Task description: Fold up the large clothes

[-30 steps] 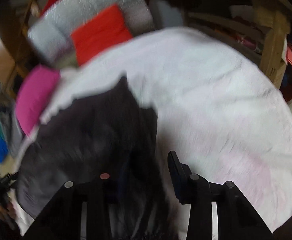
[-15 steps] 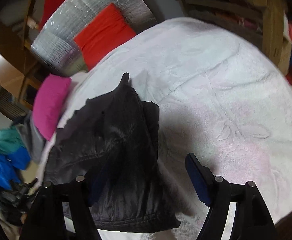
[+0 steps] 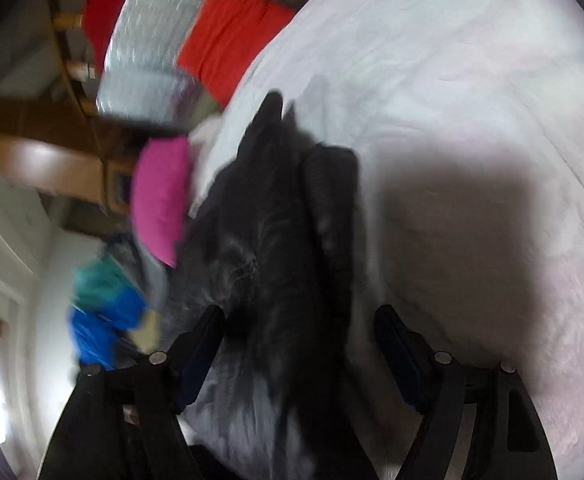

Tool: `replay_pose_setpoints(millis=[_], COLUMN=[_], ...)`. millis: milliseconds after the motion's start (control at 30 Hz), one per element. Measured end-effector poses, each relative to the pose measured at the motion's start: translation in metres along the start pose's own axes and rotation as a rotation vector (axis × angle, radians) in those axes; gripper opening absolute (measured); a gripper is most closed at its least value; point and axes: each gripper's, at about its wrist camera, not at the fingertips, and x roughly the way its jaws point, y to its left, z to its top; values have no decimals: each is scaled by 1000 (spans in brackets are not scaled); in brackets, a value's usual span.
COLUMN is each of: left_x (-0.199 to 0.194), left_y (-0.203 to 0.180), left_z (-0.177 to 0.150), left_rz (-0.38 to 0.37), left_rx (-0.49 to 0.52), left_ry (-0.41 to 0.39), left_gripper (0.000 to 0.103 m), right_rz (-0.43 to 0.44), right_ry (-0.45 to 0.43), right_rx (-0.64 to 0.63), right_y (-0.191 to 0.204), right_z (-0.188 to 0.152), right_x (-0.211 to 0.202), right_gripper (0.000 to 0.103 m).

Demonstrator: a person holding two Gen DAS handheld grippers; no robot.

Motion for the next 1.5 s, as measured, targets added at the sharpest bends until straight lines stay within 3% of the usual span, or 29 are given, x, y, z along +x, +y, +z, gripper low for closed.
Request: replay_pose_setpoints(millis=[167, 233, 300, 400, 467, 567, 633, 700, 733, 833, 900, 967, 1067, 1167, 1267, 1300, 1400, 1500], left_x=[8, 8, 4, -2, -8, -13, -6, 13, 21, 21, 15, 3, -24, -51, -66, -67, -49, -22], left_y=[-17, -23, -28, -40, -42, -42, -44, -44, -41, -41, -39, -34, -33, -45, -74, -80, -105, -104], left_z=[1, 3, 4, 6, 10, 14, 17, 19, 19, 18, 17, 14, 3, -10, -28, -33, -44, -40], left_rz=[-51, -68, -87, -70, -68, -79, -23, 94, 120, 129, 155, 169, 208, 259, 270, 278, 323, 414], left_rx=[12, 23, 42, 83, 100, 98, 108, 108, 96, 89, 90, 83, 86, 94, 179, 208, 318, 326], left_ry=[-25, -47, -82, -149, -192, -243, -248, -189, -154, -148, -155, -177, -260, -414, -561, -578, -565, -451], left_gripper=[92, 92, 91, 70, 46, 39, 39, 41, 50, 56, 63, 64, 64, 68, 76, 77, 80, 80], right_rz=[-51, -135, -186, -243, -278, -296, -297, -358, -397, -360, -345, -360, -343, -325, -309, -296, -291, -251], right_ry=[11, 2, -38, -92, -143, -234, -277, -269, -238, -237, -242, -263, -326, -391, -384, -370, -279, -203], right_rx=[-61, -121, -145, -197, -249, -284, -285, -274, -267, -186, -144, -128, -127, -181, -250, -273, -336, -374], right_y=[29, 42, 49, 66, 83, 102, 108, 96, 87, 65, 61, 59, 63, 80, 106, 117, 150, 180], right_z=[9, 9, 11, 11, 15, 28, 35, 44, 48, 48, 46, 40, 24, -4, -19, -22, -24, -27], right_x=[24, 30, 30, 28, 25, 19, 21, 36, 47, 42, 27, 8, -27, -66, -69, -62, -23, 27], right_gripper=[82, 71, 51, 35, 28, 27, 27, 27, 27, 42, 58, 65, 67, 67, 65, 59, 49, 49])
